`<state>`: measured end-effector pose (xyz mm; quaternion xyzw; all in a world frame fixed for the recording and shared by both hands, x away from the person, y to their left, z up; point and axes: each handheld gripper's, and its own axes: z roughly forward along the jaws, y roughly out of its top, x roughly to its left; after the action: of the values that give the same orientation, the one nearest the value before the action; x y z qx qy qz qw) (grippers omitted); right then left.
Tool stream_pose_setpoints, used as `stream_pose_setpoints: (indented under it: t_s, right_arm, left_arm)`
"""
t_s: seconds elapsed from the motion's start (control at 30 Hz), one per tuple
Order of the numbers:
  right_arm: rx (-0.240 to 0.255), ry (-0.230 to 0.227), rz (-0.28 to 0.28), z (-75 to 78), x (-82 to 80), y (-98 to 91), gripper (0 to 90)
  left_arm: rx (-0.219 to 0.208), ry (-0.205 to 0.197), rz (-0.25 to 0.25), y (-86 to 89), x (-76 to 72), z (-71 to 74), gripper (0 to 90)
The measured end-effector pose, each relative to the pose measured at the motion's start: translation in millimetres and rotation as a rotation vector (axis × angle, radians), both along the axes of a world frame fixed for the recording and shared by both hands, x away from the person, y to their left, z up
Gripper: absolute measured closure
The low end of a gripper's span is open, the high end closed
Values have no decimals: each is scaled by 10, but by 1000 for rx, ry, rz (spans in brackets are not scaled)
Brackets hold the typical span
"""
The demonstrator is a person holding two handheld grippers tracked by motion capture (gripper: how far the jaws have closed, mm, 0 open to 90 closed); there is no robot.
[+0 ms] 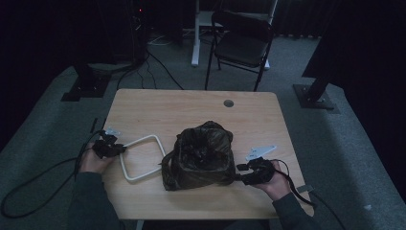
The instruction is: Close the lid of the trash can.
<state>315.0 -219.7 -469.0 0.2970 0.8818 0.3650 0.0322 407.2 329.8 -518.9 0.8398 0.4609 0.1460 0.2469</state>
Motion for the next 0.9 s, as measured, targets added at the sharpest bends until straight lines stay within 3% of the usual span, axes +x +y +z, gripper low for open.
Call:
stream_pose_setpoints:
  t_s: [0.13,0.4,0.53,0.9]
  right_arm:
    - [3,1,-1,-5,4,-8,514]
    - [2,1,2,-4,-2,-3,514]
    - [1,3,3,-7,0,-6,515]
    - [-3,7,8,-21,0,7,515]
  left_arm:
    - [-11,-9,28,88,-25,2,777]
    - [-72,-34,66,253,-75,29,778]
    - [-136,-56,93,345,-104,58,779]
    - [-238,-118,63,348,-134,230,779]
